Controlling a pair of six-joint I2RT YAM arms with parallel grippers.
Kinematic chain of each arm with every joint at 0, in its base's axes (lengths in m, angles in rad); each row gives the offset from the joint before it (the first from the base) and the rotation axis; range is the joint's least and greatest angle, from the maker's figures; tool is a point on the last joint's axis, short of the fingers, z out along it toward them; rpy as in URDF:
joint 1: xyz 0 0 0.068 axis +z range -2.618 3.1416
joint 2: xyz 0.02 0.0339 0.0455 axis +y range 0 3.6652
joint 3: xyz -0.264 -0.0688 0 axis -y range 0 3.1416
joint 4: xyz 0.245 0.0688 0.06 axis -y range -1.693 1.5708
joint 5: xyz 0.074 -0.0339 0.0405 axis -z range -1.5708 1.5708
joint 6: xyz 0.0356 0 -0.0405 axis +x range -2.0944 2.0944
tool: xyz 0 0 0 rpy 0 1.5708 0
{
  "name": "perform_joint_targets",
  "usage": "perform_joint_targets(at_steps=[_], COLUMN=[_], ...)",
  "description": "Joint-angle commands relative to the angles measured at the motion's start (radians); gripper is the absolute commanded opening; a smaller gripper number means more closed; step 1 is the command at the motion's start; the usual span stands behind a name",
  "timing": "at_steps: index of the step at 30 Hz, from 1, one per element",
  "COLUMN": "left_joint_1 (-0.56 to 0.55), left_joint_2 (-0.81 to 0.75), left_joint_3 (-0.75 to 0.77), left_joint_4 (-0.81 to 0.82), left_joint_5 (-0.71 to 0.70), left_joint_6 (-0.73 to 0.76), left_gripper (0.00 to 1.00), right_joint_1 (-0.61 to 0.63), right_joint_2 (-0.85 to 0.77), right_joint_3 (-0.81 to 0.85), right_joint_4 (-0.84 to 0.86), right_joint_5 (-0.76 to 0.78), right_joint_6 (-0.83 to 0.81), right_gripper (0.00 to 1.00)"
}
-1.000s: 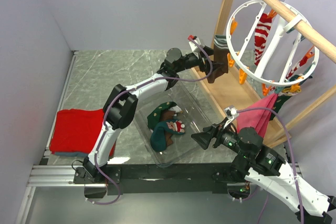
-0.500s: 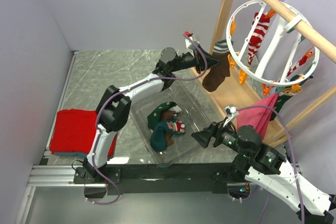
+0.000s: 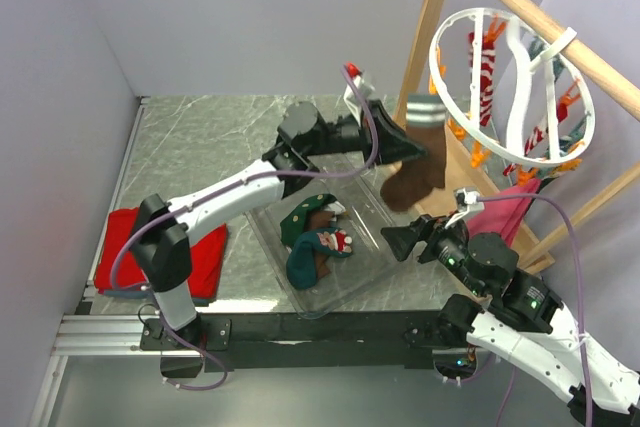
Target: Remove the socks clipped to the hanger
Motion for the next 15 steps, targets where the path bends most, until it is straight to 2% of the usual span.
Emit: perform_joint_targets(at_steps=[1,6,9,12,15], left_joint_1=[-0.061,-0.102,-0.115,-0.119,-0.125], left_joint_2=[-0.080,-0.113,-0.107,-0.088,-0.076], left_joint_3=[-0.072,-0.097,-0.106,-0.105,-0.089], left_joint_4=[-0.066,-0.184,-0.201,-0.201,-0.225], left_joint_5=[-0.036,-0.115,-0.126,-0.114,-0.111], left_joint_6=[-0.017,-0.018,-0.047,-0.078,-0.083], left_gripper=[0.13,0.12,0.12,0.12,0.13], right_joint_1=[0.004,0.005,0.005,0.004,0.005], right_joint_2=[-0.033,-0.109,-0.157,-0.192,-0.212], right_joint_3=[-0.002,-0.025,-0.033,-0.048,-0.065], right_joint_4=[0.044,0.056,0.065,0.090,0.102], right_joint_5=[0.047,0.031,0.025,-0.010,-0.018], right_joint_6=[-0.050,-0.089,-0.112,-0.124,-0.116], right_gripper=[0.97,0.97,0.96,0.89,0.71])
